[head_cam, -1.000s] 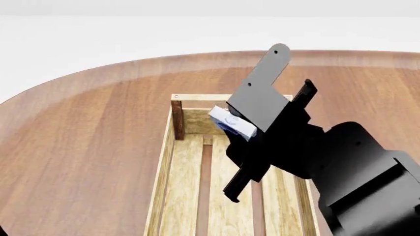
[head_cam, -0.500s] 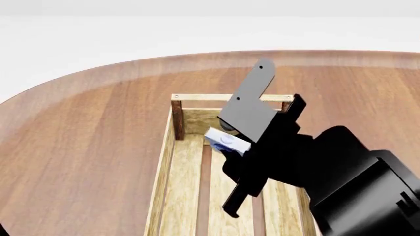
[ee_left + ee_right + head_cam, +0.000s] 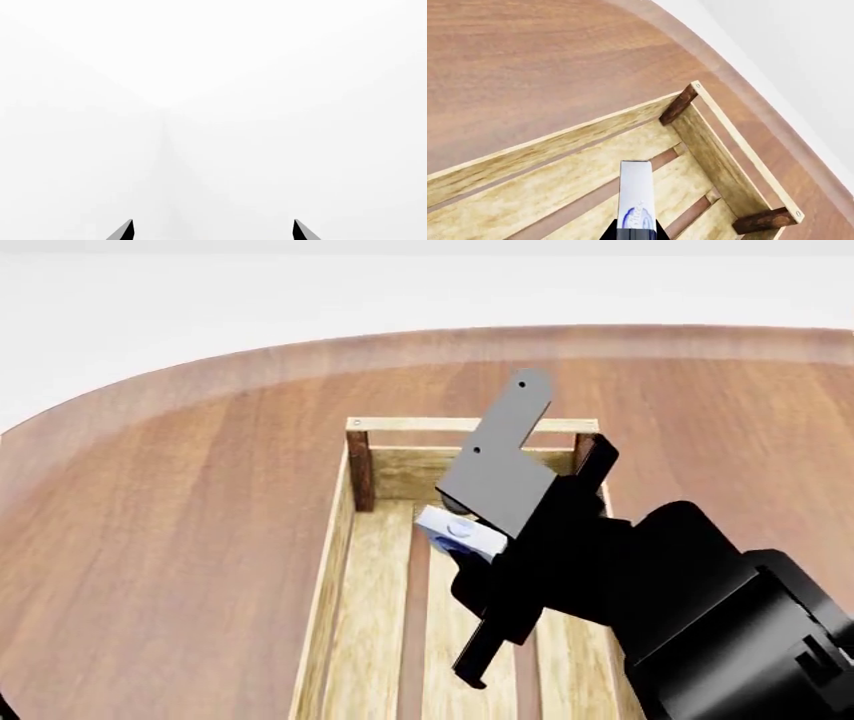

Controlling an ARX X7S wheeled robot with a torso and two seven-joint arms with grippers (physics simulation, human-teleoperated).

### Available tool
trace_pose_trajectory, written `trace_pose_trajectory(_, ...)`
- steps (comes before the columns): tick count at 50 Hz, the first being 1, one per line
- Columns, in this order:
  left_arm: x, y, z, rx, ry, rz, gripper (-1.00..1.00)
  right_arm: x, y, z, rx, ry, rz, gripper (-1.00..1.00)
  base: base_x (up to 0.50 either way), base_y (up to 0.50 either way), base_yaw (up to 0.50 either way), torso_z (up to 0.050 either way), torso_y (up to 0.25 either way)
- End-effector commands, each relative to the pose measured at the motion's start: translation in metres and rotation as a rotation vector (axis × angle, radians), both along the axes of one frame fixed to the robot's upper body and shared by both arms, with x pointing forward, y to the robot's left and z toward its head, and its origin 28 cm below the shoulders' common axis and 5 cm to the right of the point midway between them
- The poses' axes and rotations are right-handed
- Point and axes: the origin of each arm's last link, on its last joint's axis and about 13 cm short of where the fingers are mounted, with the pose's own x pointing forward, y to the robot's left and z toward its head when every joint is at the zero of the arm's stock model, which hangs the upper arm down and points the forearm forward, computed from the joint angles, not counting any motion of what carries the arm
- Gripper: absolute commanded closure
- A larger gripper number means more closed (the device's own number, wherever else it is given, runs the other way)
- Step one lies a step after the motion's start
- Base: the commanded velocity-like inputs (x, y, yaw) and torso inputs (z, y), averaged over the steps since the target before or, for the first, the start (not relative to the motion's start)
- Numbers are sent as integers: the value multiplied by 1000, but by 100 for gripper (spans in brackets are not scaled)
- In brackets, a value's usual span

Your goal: Pick up the cream cheese and put it in the tray.

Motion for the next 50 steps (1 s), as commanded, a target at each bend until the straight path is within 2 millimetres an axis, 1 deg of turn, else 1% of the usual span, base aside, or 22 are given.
trace_pose_trajectory(1, 0, 0, 0, 3, -6, 8, -100, 1, 0, 4, -8, -33, -4, 100, 0, 0, 0, 0, -133)
trace_pose_trajectory(25, -1, 1, -1, -5, -14, 2, -100, 3, 0, -3, -36, -25, -7, 100, -1, 0, 0, 0, -131)
trace_pose_trajectory(33, -2, 1, 0, -5, -16, 2, -100, 2, 1, 1, -33, -30, -3, 100, 0, 0, 0, 0, -125)
trace_pose_trajectory(37, -1, 1, -1, -7, -7, 4, -100, 3, 2, -4, -51, -25, -3, 100, -3, 0, 0, 0, -123)
trace_pose_trajectory(50, -2, 1, 0, -7, -13, 3, -100, 3, 3, -2, -48, -24, 3, 100, 0, 0, 0, 0, -119)
